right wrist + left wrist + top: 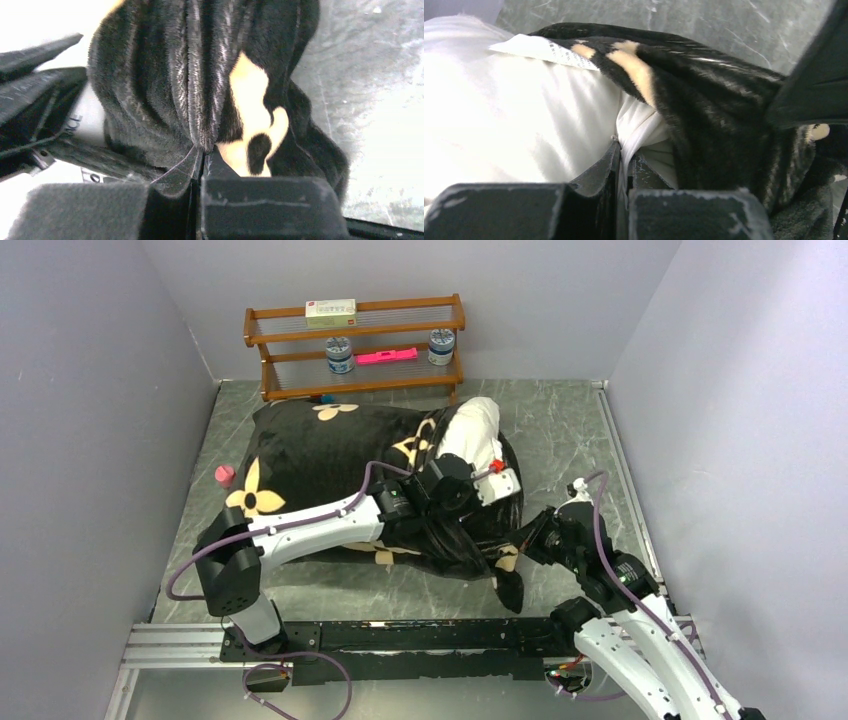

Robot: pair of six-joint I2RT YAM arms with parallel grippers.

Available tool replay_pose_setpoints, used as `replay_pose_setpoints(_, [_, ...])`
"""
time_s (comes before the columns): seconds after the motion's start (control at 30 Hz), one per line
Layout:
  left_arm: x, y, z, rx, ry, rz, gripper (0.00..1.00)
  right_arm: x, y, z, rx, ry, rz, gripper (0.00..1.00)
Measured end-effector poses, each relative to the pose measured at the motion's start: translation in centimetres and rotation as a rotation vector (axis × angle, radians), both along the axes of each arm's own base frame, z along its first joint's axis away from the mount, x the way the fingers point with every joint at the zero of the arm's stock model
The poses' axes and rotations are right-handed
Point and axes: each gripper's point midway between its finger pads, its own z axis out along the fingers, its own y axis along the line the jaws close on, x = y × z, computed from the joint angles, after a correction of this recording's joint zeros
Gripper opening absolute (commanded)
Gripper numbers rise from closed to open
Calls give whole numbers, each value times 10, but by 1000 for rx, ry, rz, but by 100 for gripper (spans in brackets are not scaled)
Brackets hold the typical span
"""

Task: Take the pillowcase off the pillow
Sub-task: Remove the pillow from the pillowcase.

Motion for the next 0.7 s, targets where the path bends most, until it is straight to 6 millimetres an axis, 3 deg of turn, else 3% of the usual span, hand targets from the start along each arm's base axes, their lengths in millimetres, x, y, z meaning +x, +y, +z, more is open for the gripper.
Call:
replay_pose_setpoints(0.2, [23, 19, 14, -59, 32, 79, 5, -7, -16, -8, -31, 55, -90, 0])
replay_pose_setpoints(0.43, [30, 38, 33, -135, 100, 104, 5, -3, -21, -9, -26, 101, -170, 0])
replay_pose_setpoints(0.7, [37, 66, 63, -231, 146, 136, 5, 6, -24, -32, -91, 209, -237, 0])
